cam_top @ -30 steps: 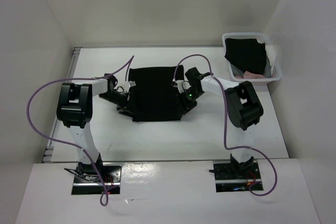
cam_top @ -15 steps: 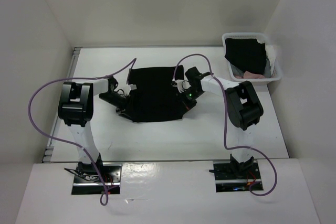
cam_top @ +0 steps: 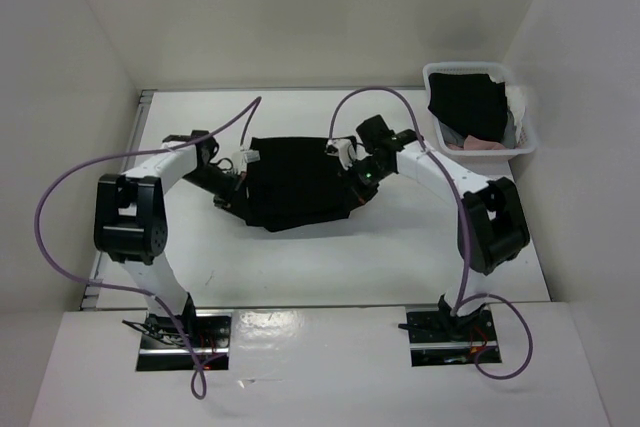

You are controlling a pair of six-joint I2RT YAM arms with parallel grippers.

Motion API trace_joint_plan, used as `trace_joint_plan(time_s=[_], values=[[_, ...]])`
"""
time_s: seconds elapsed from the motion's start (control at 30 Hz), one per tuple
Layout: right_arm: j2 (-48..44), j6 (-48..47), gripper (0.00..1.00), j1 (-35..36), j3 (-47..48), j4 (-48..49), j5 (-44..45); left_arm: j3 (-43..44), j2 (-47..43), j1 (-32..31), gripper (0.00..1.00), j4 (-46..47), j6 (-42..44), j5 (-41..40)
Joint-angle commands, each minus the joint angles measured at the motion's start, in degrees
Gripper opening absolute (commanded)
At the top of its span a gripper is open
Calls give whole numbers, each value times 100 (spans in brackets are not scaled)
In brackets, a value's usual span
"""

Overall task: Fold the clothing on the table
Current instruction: Fold the skirt

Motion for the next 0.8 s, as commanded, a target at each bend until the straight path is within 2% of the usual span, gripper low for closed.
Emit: trace_joint_plan(time_s=[0.0, 0.3, 0.5, 0.77], values=[[-687, -173, 0, 234, 65, -412, 170, 165, -561, -20, 0, -523, 620, 249], [-1146, -683, 0, 587, 12, -1141, 285, 560, -1019, -125, 2, -1127, 1093, 196], [-1330, -622, 0, 587, 126, -896, 461, 1254, -554, -125, 8, -1708, 1305, 407], [-988, -429, 0, -317, 487, -369, 233, 1958, 53, -125, 9, -1464, 1077, 460]])
